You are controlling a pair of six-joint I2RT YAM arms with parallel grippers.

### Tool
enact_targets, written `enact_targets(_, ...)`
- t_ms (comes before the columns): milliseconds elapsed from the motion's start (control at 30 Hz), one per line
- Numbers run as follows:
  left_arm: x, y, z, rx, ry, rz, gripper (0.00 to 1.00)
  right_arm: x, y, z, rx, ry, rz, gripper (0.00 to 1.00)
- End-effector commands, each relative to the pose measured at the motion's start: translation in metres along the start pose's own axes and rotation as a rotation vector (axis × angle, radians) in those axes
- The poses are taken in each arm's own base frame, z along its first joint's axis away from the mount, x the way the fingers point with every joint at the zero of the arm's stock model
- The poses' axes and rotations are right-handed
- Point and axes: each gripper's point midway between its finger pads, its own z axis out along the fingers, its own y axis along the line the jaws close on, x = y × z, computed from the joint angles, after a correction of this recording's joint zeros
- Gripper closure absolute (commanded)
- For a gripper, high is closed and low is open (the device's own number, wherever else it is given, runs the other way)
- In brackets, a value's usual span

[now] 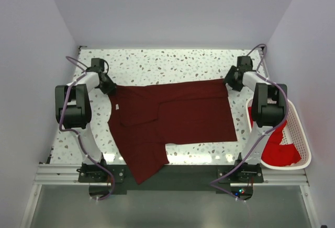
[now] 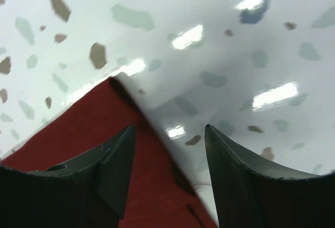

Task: Fold and stack the t-shirts
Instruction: Fold the tshirt

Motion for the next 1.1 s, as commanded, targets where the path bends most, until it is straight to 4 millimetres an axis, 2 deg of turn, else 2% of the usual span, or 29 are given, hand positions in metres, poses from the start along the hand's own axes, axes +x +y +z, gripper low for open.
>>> enact_targets(0,-0.017,0.024,0.013,-0.068,-0.036,-0.033,0.84,0.001,-0.021,0.008,0.038,0.008,0.077,0.41)
enact_targets(67,-0.021,0.014,0.013,-0.027,-0.038,-0.021,0.82,-0.005,-0.012,0.004,-0.002,-0.006,0.055,0.41)
enact_targets(167,-0.023,-0.007,0.009,0.053,-0.021,0.019,0.80,-0.017,0.006,-0.012,-0.085,-0.046,0.041,0.41)
enact_targets(267,-0.032,-0.020,-0.007,0.081,-0.055,0.046,0.75,-0.032,0.032,-0.033,-0.180,-0.104,-0.007,0.42)
enact_targets(400,-0.046,-0.022,-0.028,0.083,-0.119,0.042,0.73,-0.036,0.063,-0.046,-0.311,-0.121,-0.034,0.49)
enact_targets(567,-0.056,-0.019,-0.042,0.069,-0.177,0.009,0.68,-0.027,0.092,-0.041,-0.406,-0.095,-0.070,0.53)
enact_targets(667,-0.059,-0.012,-0.038,0.060,-0.197,-0.018,0.66,-0.021,0.098,-0.030,-0.437,-0.072,-0.060,0.56)
enact_targets(867,-0.053,-0.022,-0.018,0.127,-0.160,-0.022,0.66,-0.010,0.095,-0.005,-0.421,-0.034,-0.040,0.62)
enact_targets(1067,-0.050,-0.026,-0.002,0.150,-0.132,-0.031,0.67,-0.006,0.088,0.010,-0.381,-0.022,-0.025,0.63)
